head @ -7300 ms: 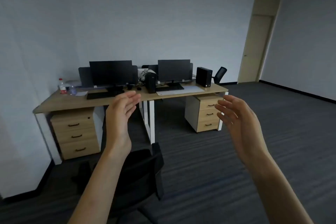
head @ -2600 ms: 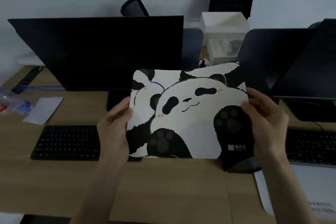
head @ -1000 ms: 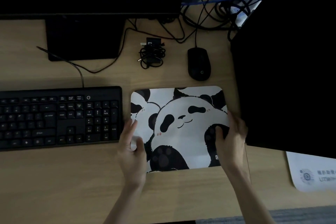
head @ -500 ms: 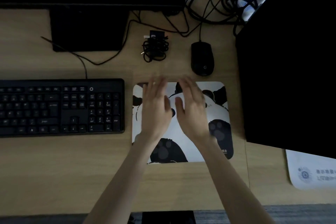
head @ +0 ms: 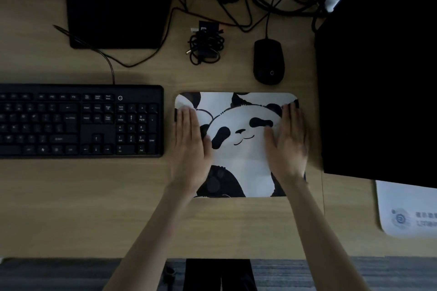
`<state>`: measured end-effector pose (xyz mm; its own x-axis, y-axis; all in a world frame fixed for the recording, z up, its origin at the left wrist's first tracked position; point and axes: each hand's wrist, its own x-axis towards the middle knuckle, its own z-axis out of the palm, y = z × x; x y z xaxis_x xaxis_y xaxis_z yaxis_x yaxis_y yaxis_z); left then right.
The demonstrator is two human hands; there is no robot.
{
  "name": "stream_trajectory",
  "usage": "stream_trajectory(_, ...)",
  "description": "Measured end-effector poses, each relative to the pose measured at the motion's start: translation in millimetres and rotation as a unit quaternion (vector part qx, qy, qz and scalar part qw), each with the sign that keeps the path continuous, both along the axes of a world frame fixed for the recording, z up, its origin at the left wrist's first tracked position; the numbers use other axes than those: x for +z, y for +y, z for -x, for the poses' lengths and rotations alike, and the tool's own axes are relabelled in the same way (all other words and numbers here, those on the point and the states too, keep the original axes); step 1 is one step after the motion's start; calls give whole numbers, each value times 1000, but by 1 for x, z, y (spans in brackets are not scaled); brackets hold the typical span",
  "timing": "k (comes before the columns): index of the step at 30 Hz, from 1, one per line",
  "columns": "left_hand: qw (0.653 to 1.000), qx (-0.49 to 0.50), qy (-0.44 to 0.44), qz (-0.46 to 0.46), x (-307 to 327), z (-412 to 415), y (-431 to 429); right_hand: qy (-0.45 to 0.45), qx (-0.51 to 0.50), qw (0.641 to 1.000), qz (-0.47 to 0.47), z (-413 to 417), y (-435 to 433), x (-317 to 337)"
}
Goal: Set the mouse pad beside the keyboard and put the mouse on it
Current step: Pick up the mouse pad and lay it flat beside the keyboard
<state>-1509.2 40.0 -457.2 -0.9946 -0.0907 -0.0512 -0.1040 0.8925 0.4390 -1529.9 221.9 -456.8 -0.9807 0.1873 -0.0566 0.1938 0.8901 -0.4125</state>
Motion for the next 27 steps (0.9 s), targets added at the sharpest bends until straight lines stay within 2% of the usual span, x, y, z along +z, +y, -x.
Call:
stream_trajectory(3,1000,3,-5,-14,2,-25,1,-20,7,999,-29,-29,10,3)
stream_trajectory(8,999,-9,-39,19,5,-68,-1,-62,43,994,-80,-82,22,9)
stream_trajectory(20,995,-5,-97,3,21,-132,9,-121,87,988,-30,-143,36,28)
stream_trajectory(24,991,26,-121,-52,28,-135,10,-147,80,986,-15,-141,35,47)
stream_trajectory(27,963,144,-118,-193,52,-110,17,-106,79,990,41,-116,33,71)
